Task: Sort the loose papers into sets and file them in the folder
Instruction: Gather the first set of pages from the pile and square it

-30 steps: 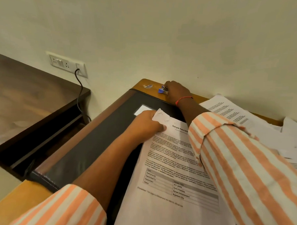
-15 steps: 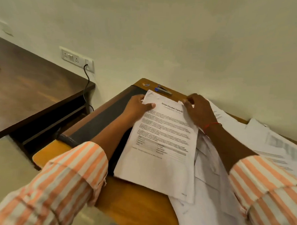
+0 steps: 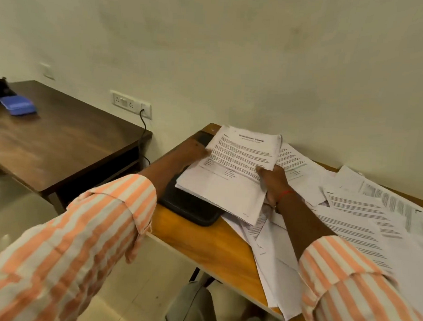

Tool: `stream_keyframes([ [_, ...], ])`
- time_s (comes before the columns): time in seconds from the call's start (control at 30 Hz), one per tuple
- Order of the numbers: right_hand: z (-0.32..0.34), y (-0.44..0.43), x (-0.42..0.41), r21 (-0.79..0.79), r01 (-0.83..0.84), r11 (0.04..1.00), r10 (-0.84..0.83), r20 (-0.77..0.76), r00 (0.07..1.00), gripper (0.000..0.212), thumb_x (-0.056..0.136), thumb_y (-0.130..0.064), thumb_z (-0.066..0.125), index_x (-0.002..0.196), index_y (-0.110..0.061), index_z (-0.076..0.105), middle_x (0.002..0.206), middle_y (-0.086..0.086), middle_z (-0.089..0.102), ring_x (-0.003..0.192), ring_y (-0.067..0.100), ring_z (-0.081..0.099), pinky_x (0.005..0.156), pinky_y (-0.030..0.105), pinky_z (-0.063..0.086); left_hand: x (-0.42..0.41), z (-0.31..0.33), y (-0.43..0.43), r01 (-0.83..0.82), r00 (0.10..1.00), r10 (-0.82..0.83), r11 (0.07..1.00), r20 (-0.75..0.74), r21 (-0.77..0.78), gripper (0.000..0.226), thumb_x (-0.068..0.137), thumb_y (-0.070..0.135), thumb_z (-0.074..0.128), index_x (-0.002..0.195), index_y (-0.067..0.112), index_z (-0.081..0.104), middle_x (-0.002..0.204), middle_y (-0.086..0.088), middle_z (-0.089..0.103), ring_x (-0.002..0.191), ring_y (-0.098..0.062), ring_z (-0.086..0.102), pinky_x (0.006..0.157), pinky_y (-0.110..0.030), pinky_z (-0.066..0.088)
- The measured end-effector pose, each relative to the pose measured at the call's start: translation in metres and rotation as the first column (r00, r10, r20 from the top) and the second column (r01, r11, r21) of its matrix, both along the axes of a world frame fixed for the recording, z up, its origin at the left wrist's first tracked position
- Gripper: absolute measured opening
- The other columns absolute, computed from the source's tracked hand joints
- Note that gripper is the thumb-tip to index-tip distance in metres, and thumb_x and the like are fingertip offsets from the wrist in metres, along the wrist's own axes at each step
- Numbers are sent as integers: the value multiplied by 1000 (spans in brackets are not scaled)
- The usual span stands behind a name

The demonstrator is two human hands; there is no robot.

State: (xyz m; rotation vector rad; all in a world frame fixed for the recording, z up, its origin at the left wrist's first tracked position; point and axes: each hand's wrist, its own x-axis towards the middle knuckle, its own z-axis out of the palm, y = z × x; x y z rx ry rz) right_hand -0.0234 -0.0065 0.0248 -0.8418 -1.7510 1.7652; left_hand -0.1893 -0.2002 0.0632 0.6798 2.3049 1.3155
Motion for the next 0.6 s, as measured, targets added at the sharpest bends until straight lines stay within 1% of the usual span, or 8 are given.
stream_keyframes([
  [0.07,-6,-7,-18,-19,3,1000,-2,59,998,25,94,-10,64,119,-10,65,121,8,69,107,30,67,99,50,53,-8,-7,-17,8,988,-37,982,-148,-189,33,97,30,67,122,8,66,116,-3,63,107,-22,60,93,-33,47],
  [0.13,-13,-19,-33,31,-20,999,16,145,989,28,94,-17,66,120,-7,63,124,8,67,108,28,65,100,44,52,-19,-15,-32,-33,976,-23,967,-214,-253,35,95,24,69,127,9,66,128,-7,64,117,-26,59,102,-35,46],
  [0.17,-17,-26,-37,131,-32,991,3,221,975,29,93,-20,66,117,-5,64,120,6,67,106,25,64,96,38,52,-25,-19,-39,-67,972,4,963,-236,-261,36,94,22,70,128,10,67,130,-9,64,118,-28,60,103,-37,48],
  [0.23,-20,-40,-38,349,-41,936,-85,338,937,23,90,-16,64,106,0,64,107,7,66,99,24,62,81,30,47,-30,-26,-49,-120,961,50,961,-273,-248,39,92,19,72,130,10,66,132,-12,65,118,-29,62,104,-38,49],
  [0.27,-23,-46,-38,408,-42,912,-115,353,928,20,89,-13,62,102,1,64,103,9,67,98,26,63,76,29,46,-32,-30,-53,-136,953,57,959,-298,-250,42,92,18,72,132,10,65,133,-13,65,119,-30,62,105,-38,48],
  [0.33,-26,-56,-35,446,-38,894,-139,356,924,17,88,-8,61,103,1,64,103,9,66,97,25,62,74,27,44,-33,-36,-57,-154,937,62,956,-344,-249,44,92,19,72,134,12,64,132,-13,65,117,-30,63,104,-38,50],
  [0.47,-27,-67,-37,487,-26,873,-170,353,920,17,88,-6,63,105,-2,65,113,12,69,103,27,65,76,24,47,-37,-44,-60,-178,924,74,952,-376,-250,44,94,19,69,138,16,61,127,-11,67,111,-30,64,100,-40,52],
  [0.6,-25,-75,-37,494,-54,868,-134,338,932,21,91,-6,66,112,-3,68,121,14,69,112,29,65,84,22,46,-41,-50,-60,-197,890,68,949,-452,-246,44,98,20,62,141,19,59,123,-10,67,107,-29,65,94,-41,55],
])
